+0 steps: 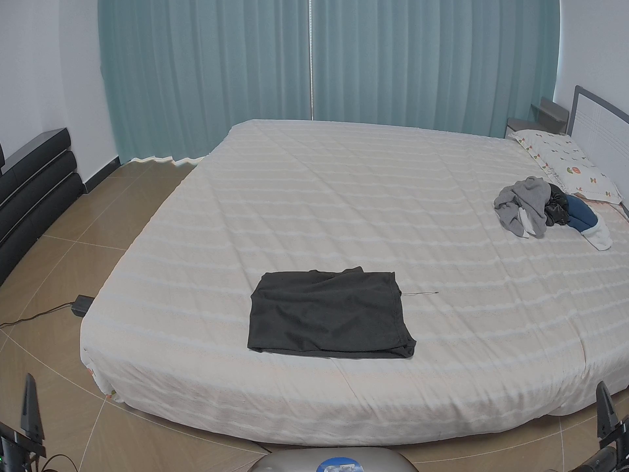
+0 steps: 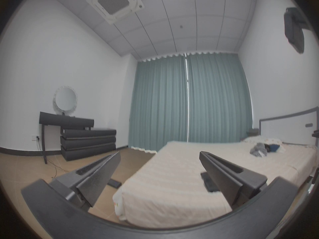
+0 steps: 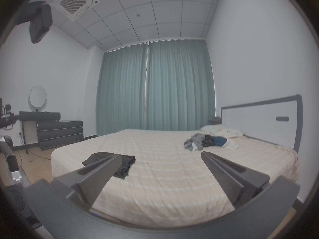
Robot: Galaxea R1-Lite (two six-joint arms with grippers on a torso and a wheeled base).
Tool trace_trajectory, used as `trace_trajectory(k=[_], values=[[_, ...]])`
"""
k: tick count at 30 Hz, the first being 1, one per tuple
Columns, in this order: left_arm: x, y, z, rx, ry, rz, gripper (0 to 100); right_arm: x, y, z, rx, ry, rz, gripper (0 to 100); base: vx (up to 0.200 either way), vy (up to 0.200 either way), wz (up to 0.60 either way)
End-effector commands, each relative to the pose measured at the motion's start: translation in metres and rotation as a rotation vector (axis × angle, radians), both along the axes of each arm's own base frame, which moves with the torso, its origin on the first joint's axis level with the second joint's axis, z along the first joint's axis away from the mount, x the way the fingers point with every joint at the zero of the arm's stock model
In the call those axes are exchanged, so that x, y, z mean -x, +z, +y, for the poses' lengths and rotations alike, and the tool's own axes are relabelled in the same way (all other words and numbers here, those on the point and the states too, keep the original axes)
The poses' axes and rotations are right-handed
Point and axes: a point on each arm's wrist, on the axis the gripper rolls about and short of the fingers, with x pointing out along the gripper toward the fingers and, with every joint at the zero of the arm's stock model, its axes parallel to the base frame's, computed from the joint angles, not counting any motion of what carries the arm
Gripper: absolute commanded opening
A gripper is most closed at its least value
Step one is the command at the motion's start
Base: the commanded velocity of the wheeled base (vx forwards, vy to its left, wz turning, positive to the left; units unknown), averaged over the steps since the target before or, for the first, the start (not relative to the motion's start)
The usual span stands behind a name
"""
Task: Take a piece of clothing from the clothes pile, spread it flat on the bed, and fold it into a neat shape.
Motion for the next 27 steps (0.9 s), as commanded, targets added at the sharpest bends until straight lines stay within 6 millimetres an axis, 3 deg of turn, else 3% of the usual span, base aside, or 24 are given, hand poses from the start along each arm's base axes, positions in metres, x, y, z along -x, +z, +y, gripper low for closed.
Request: trace_trajectory(k=[1, 9, 27], values=[[-0.0023, -0.013, -0.0012, -0.001, -0.053, 0.089, 100, -0.0011, -0.0087, 0.0002, -0.028, 0.006, 0.033, 100, 0.0, 0.0, 0.0], [-0.0025, -0.0135, -0.0037, -0.011, -0.168, 0.098, 100, -0.0013, -0.0161, -0.0002, -0.017, -0.022, 0.11, 100, 0.0, 0.0, 0.0], [-0.0027, -0.0192, -0.0031, -0.002, -0.144, 0.152, 100, -0.0014, -0.016, 0.0, -0.012, -0.013, 0.107, 100, 0.0, 0.0, 0.0]])
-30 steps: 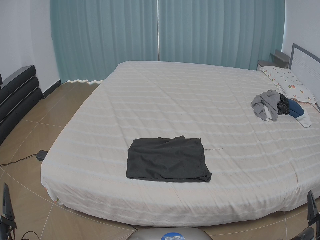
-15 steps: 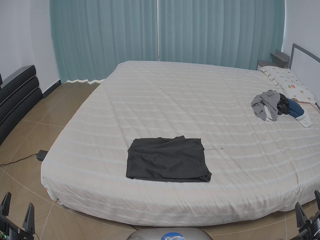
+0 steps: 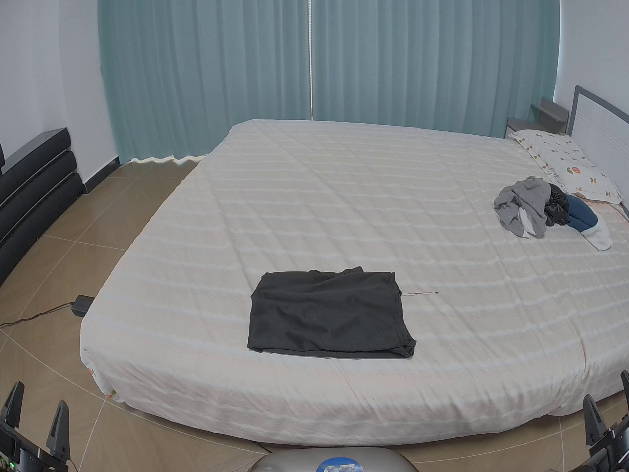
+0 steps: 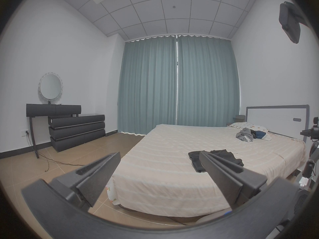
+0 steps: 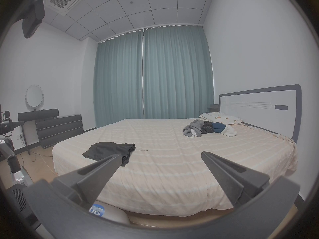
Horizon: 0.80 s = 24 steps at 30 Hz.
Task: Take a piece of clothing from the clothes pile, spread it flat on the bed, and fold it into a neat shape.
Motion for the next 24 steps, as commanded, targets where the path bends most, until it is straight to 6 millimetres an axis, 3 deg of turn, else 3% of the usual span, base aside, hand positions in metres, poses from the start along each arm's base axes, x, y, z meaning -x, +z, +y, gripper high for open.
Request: trace_trajectory(k=[1, 24], values=[[-0.0008, -0.0065, -0.0005, -0.008, -0.022, 0.031, 100, -0.0004, -0.0043, 0.0001, 0.001, 0.004, 0.006, 100, 0.0, 0.0, 0.0], [-0.0006, -0.0072, -0.0009, -0.05, -0.042, 0.035, 100, -0.0005, -0.004, 0.0005, 0.011, 0.026, 0.0, 100, 0.0, 0.0, 0.0]])
